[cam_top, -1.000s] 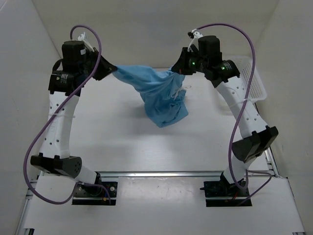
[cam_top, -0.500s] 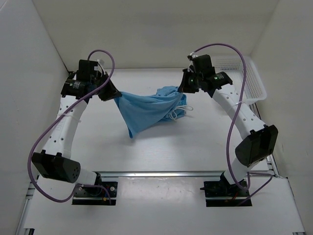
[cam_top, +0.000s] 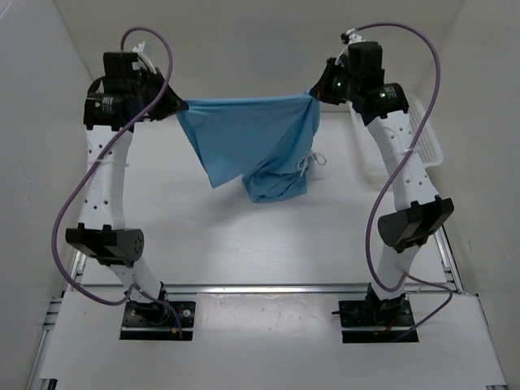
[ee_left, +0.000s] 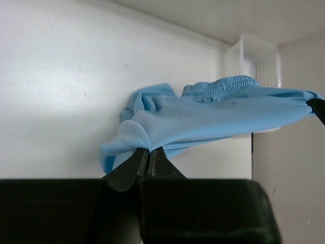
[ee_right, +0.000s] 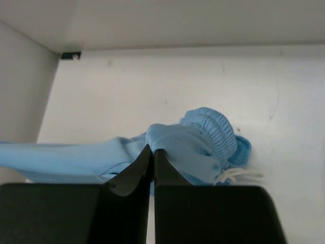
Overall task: Fold and stack the shorts
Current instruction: Flatten the shorts out
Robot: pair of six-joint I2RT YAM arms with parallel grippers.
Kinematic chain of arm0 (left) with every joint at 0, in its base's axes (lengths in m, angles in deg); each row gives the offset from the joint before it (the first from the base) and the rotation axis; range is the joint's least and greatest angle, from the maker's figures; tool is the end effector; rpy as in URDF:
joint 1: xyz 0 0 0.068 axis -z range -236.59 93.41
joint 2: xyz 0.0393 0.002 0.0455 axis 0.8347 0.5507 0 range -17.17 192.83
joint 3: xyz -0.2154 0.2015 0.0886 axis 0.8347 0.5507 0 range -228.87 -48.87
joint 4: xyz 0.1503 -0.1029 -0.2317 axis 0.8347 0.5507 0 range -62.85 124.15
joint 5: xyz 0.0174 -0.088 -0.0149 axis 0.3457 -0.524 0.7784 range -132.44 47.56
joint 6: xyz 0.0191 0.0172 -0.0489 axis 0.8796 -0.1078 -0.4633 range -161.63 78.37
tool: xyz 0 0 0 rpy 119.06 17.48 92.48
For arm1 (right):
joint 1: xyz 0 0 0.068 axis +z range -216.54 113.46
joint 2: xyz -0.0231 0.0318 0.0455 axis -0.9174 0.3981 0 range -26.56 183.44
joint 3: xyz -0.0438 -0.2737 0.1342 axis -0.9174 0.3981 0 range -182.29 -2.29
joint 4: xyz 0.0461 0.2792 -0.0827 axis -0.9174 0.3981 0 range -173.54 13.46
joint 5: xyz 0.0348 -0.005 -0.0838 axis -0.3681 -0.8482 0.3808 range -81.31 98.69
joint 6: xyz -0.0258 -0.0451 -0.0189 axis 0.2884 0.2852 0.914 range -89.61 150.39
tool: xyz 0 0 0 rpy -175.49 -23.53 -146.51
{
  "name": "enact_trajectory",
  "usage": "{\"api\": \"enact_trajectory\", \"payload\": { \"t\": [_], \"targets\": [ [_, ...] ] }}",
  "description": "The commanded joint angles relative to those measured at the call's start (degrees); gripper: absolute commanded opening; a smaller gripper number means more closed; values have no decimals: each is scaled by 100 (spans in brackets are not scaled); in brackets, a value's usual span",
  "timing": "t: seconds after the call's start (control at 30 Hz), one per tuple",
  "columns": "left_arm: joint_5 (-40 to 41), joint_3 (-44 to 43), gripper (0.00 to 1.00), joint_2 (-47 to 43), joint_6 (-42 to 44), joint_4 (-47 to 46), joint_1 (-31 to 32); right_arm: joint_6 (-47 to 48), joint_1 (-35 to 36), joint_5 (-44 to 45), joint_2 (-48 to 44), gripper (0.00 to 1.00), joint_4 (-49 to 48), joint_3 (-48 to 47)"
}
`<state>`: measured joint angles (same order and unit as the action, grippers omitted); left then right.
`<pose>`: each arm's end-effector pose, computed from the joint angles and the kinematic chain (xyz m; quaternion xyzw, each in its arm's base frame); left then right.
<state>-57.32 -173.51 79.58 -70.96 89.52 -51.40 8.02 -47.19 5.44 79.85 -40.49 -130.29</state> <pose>0.3635 -0.0427 0.5333 -0.1245 0.8706 -0.2464 0.4071 0.4211 0.1502 0.5196 0.0058 0.8262 0.2224 0.5176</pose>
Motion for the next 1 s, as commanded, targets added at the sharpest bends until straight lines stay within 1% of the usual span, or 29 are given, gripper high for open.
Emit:
{"api": "enact_trajectory", "payload": {
  "t": [0.0, 0.03, 0.07, 0.1, 0.17, 0.2, 0.23, 0.27, 0.3, 0.33, 0.37, 0.4, 0.43, 0.47, 0.5, 0.53, 0.57, 0.6, 0.63, 0.67, 0.7, 0.73, 0.77, 0.8, 0.83, 0.87, 0.9, 0.93, 0.97],
  "targets": [
    [-295, -1278, 10, 178, 190, 452, -343, 75, -230, -281, 108, 0, 2, -1083],
    [-401, -1282, 10, 178, 138, 399, -396, 75, -283, -334, 108, 0, 2, -1086],
    [-481, -1047, 10, -5, 85, 190, -474, 75, -283, -335, -5, 0, -59, -1086],
    [-603, -914, 10, -111, 84, 118, -475, 75, -283, -413, -128, 0, -112, -895],
    [-604, -590, 10, -462, 84, 65, -475, 127, -283, -466, -681, 0, -243, -35],
    [-604, -170, 10, -603, 145, 13, -475, 206, -283, -362, -935, 0, -296, 369],
    [-657, 121, 10, -770, 146, 12, -414, 207, -231, -283, -1503, 0, -375, 1373],
    [-657, 463, 10, -963, 207, 12, -414, 207, -230, -221, -1831, 0, -463, 1940],
    [-657, 867, 10, -1435, 207, -75, -344, 102, -178, -220, -2182, 0, -699, 2564],
    [-657, 1802, 10, -1701, 207, -276, -256, 32, -178, -151, -2908, 0, -823, 3205],
    [-657, 2325, 10, -1964, 207, -374, -255, -91, -12, 111, -3290, 4, -920, 4473],
    [-657, 2852, 10, -2472, 155, -444, -177, -370, 68, 192, -3650, 17, -1060, 5095],
    [-657, 3936, 21, -2703, 155, -497, -176, -504, 147, 262, -4271, 40, -1062, 5658],
    [-657, 4504, 40, -2905, 85, -619, -176, -644, 348, 341, -4556, 80, -1062, 6638],
    [-657, 5032, 61, -3160, 84, -690, -176, -976, 437, 429, -4794, 88, -957, 7074],
    [-718, 5864, 84, -3162, -55, -743, -176, -1128, 577, 639, -5170, 95, -886, 7462],
    [-771, 6150, 88, -3162, -56, -744, -176, -1294, 578, 771, -5331, 99, -790, 7761],
    [-771, 6371, 92, -3162, -143, -874, -176, -1566, 578, 895, -5559, 99, -676, 8156],
    [-771, 6512, 94, -3162, -196, -876, -176, -1656, 578, 1000, -5639, 99, -605, 8256],
    [-667, 6609, 94, -3162, -249, -928, -176, -1717, 578, 1123, -5692, 99, -535, 8257],
    [-570, 6610, 94, -3162, -310, -928, -176, -1718, 578, 1394, -5693, 95, -534, 8257],
    [-482, 6663, 94, -3162, -311, -928, -176, -1718, 578, 1475, -5693, 88, -534, 8187],
    [-429, 6663, 89, -3110, -363, -928, -176, -1640, 578, 1546, -5554, 77, -534, 8099],
    [-359, 6750, 80, -3110, -364, -928, -176, -1552, 578, 1546, -5204, 58, -534, 7863],
    [-358, 6821, 76, -3031, -416, -928, -176, -1351, 578, 1546, -4983, 50, -534, 7748],
    [-297, 7065, 76, -3030, -530, -928, -176, -1279, 630, 1416, -4755, 47, -534, 7642],
    [-297, 7233, 76, -2961, -531, -1007, -124, -1200, 631, 1319, -4274, 49, -534, 7450],
    [-297, 7408, 84, -2908, -626, -1060, -124, -1060, 683, 1205, -4034, 55, -595, 7361],
    [-297, 7584, 89, -2907, -706, -1121, -124, -989, 745, 1116, -3588, 66, -709, 7264]
  ]
}}
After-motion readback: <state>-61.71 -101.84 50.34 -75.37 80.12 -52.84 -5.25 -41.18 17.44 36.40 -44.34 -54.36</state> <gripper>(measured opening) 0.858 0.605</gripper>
